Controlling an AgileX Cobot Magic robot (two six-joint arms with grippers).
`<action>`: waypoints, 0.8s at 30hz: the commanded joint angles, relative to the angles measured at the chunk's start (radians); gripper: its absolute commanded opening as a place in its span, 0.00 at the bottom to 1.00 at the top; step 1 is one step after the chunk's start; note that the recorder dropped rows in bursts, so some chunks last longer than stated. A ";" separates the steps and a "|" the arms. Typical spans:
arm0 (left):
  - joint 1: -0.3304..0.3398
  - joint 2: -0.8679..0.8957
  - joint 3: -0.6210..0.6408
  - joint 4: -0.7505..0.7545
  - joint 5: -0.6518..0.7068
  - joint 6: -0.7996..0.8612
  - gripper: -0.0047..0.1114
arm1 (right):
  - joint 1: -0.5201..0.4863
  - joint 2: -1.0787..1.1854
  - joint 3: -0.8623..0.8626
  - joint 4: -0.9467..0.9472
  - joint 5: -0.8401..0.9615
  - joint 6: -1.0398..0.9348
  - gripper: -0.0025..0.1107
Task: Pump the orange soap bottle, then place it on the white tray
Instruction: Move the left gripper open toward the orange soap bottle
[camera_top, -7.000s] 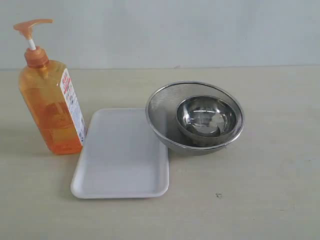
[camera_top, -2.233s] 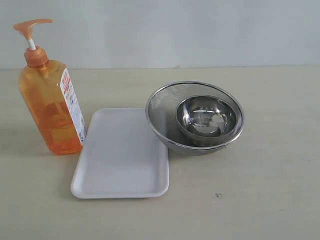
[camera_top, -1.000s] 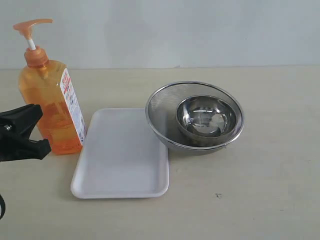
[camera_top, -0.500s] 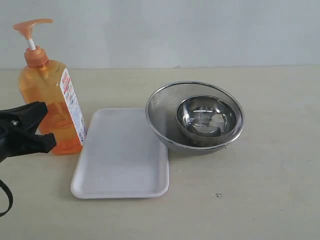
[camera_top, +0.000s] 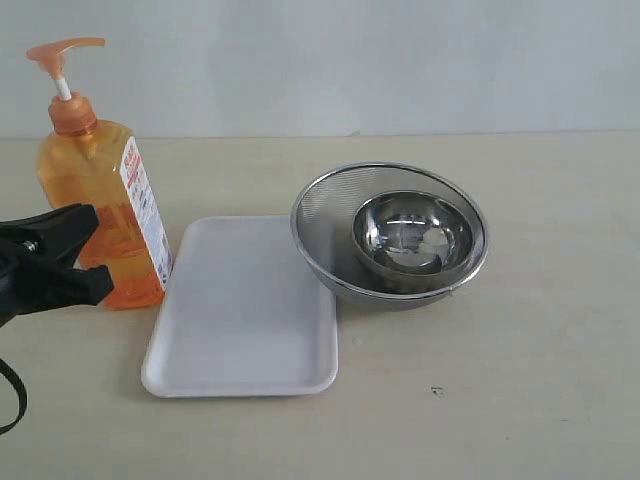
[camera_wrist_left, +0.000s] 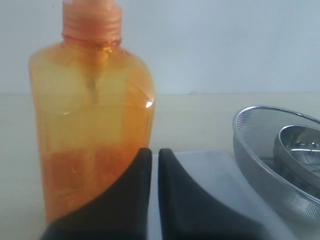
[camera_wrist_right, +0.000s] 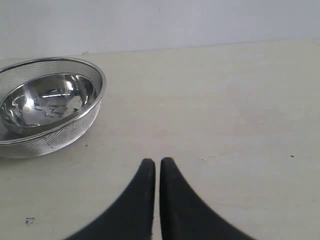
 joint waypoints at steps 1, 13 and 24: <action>-0.006 0.001 -0.004 0.003 0.007 -0.022 0.08 | -0.006 -0.004 0.000 -0.002 -0.011 0.000 0.02; -0.006 0.001 -0.004 0.004 0.002 -0.024 0.08 | -0.006 -0.004 0.000 -0.013 -0.011 0.000 0.02; -0.006 0.001 -0.004 0.004 0.010 -0.019 0.25 | -0.006 -0.004 0.000 -0.013 -0.011 0.000 0.02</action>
